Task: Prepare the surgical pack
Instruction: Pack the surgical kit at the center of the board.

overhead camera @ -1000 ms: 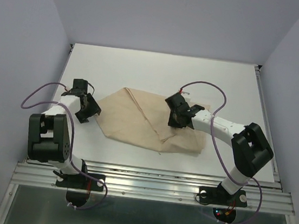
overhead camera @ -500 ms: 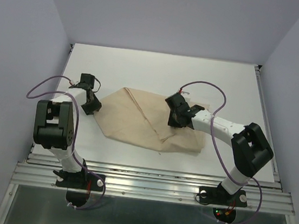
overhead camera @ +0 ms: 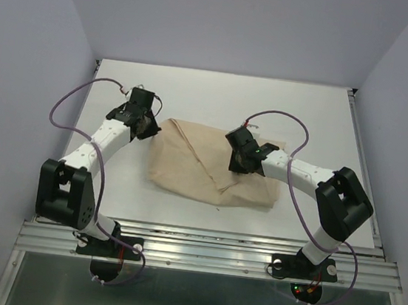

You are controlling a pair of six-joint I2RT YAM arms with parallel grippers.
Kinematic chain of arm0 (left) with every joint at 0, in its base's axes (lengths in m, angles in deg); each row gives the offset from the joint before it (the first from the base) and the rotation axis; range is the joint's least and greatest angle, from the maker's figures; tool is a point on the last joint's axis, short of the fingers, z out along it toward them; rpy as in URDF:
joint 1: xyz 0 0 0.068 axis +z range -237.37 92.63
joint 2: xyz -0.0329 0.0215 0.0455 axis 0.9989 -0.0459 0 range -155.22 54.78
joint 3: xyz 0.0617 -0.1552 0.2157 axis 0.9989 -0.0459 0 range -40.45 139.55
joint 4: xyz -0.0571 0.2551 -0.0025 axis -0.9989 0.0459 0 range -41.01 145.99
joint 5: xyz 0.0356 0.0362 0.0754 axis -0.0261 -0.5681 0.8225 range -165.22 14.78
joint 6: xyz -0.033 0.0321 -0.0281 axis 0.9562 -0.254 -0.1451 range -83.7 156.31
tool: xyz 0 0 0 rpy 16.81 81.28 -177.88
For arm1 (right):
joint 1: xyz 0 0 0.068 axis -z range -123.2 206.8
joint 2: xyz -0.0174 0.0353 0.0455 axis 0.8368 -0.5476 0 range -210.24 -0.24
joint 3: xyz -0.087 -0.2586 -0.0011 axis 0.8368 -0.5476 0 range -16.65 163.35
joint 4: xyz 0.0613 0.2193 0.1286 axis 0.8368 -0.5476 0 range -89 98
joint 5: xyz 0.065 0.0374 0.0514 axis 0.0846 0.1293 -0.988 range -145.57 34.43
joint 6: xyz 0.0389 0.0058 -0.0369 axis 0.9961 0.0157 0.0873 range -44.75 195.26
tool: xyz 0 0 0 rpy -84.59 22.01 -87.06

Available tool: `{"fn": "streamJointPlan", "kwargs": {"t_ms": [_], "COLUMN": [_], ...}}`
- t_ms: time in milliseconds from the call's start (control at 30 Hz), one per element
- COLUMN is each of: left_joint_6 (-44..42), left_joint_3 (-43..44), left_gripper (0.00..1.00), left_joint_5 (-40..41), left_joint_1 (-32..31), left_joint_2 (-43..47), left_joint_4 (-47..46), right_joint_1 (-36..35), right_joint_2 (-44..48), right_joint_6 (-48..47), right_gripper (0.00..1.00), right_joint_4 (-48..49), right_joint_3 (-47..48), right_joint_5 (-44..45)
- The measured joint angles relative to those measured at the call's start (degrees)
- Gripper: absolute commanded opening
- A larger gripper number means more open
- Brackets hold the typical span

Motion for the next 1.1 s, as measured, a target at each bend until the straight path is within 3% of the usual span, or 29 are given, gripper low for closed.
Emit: {"fn": "streamJointPlan", "kwargs": {"t_ms": [233, 600, 633, 667, 733, 767, 867, 1100], "left_joint_6": [-0.68, 3.54, 4.24, 4.79, 6.16, 6.78, 7.74, 8.41], "left_joint_3": [5.86, 6.84, 6.84, 6.84, 6.84, 6.86, 6.99, 8.79], "left_gripper": [0.0, 0.0, 0.0, 0.0, 0.0, 0.0, 0.0, 0.0], "left_joint_5": [-9.16, -24.61, -25.7, -26.62, -28.46, -29.24, -30.34, -30.36], "left_joint_1": [-7.45, -20.59, -21.18, -21.55, -22.4, -22.71, -22.86, -22.82], "left_joint_2": [10.64, 9.6, 9.6, 9.6, 9.6, 9.6, 9.6, 8.74], "left_joint_4": [-2.75, -12.63, -14.12, -15.28, -17.92, -19.3, -21.11, -21.42], "right_joint_1": [0.0, 0.0, 0.0, 0.0, 0.0, 0.0, 0.02, 0.07], "right_joint_2": [-0.04, -0.09, -0.09, -0.09, -0.09, -0.07, 1.25, 12.48], "right_joint_6": [0.0, 0.0, 0.0, 0.0, 0.02, 0.02, 0.15, -0.22], "right_gripper": [0.01, 0.02, 0.05, 0.19, 0.3, 0.42, 0.57, 0.64], "right_joint_4": [0.83, 1.05, 1.05, 1.01, 0.9, 0.79, -0.07, -2.51], "right_joint_3": [-0.07, -0.04, -0.04, -0.04, 0.02, 0.11, 0.26, 2.78], "right_joint_5": [-0.63, -1.16, -1.16, -1.16, -1.14, -1.11, -0.76, 4.28]}}
